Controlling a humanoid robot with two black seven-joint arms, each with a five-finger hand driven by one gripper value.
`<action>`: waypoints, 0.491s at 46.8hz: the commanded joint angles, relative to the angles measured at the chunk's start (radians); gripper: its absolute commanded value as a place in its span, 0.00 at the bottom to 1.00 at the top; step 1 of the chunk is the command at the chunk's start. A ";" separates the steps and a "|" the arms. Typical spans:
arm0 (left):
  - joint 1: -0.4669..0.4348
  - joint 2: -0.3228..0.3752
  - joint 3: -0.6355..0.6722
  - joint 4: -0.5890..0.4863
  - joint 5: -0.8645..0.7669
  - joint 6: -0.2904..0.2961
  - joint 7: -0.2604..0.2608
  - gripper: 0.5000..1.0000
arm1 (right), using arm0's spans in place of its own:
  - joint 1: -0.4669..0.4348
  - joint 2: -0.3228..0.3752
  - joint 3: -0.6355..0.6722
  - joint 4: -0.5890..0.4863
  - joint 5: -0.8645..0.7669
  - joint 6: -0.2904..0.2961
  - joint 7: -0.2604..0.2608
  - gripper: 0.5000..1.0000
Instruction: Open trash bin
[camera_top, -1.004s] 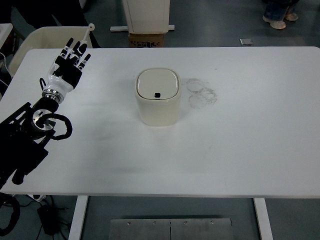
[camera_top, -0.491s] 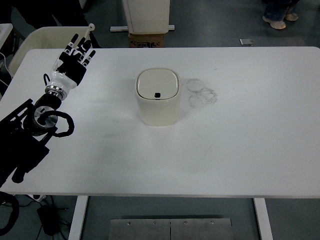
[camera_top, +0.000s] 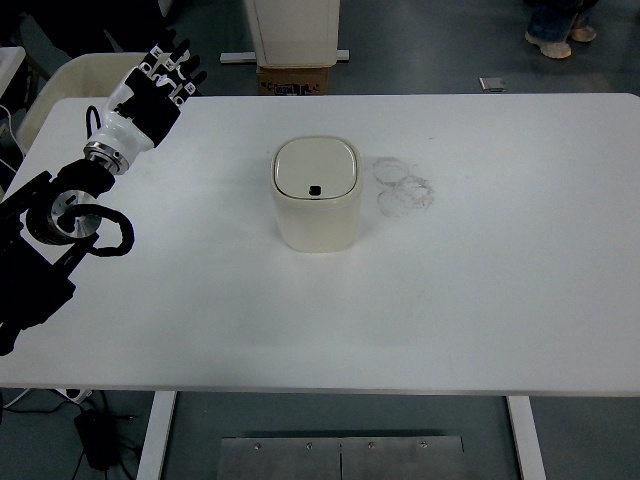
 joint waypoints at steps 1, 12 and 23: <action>-0.005 0.026 0.000 -0.026 0.008 -0.008 0.010 1.00 | 0.000 0.000 0.000 0.000 0.000 0.000 0.000 0.99; -0.077 0.055 0.104 -0.056 0.059 -0.007 0.058 1.00 | 0.000 0.000 0.000 0.000 0.000 0.000 0.000 0.99; -0.135 0.134 0.161 -0.142 0.086 -0.014 0.081 1.00 | 0.000 0.000 0.000 0.000 0.000 0.000 0.000 0.99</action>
